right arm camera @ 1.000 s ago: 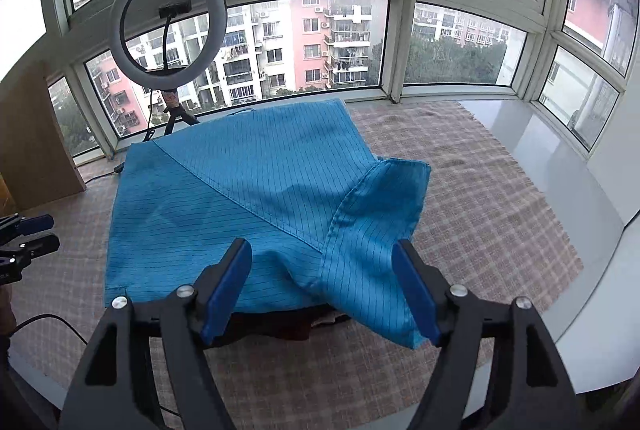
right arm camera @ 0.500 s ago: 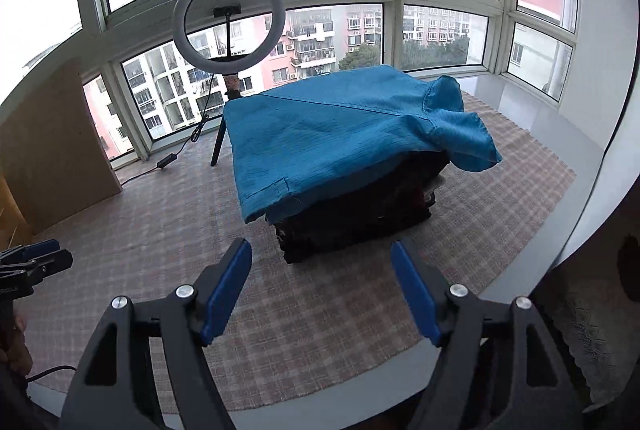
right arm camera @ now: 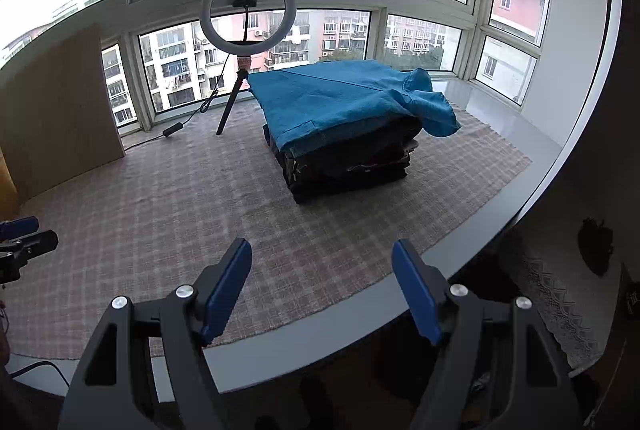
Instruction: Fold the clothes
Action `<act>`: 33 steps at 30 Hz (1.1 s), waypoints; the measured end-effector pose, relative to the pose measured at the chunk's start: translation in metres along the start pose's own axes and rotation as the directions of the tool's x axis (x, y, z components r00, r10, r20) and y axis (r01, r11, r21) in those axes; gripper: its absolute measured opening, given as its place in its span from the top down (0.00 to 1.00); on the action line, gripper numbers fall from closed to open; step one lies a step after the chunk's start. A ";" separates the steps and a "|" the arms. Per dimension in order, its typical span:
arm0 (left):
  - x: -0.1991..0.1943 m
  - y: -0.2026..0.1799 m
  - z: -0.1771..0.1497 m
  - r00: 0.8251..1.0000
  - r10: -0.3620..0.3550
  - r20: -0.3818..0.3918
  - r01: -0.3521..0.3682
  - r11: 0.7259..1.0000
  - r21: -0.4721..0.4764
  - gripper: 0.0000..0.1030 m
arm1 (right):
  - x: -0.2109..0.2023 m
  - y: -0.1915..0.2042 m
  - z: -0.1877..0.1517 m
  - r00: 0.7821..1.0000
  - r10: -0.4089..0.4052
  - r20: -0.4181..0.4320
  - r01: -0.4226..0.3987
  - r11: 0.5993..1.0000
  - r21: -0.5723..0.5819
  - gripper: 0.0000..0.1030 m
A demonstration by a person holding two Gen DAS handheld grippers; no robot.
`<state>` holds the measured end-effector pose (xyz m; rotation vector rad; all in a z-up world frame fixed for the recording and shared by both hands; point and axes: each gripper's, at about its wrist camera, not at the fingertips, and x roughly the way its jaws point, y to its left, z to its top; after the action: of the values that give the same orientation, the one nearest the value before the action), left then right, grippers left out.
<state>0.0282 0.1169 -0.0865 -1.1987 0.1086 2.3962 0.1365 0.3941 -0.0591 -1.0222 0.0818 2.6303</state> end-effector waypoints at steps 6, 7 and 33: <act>-0.005 -0.002 -0.007 0.999 0.035 -0.014 -0.035 0.999 0.023 0.25 | -0.009 -0.001 -0.008 1.000 -0.004 0.008 0.004 1.000 0.029 0.30; -0.006 -0.003 -0.007 1.000 0.026 -0.015 -0.026 0.999 0.021 0.25 | -0.010 -0.001 -0.009 1.000 -0.010 0.009 0.010 0.999 0.031 0.30; -0.013 -0.020 -0.005 0.997 -0.075 -0.015 0.075 0.997 0.033 0.24 | -0.018 -0.002 -0.022 0.999 -0.042 -0.004 0.042 0.999 -0.001 0.30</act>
<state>0.0480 0.1288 -0.0768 -1.1828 0.1058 2.3131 0.1635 0.3871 -0.0637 -1.0183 0.0600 2.5910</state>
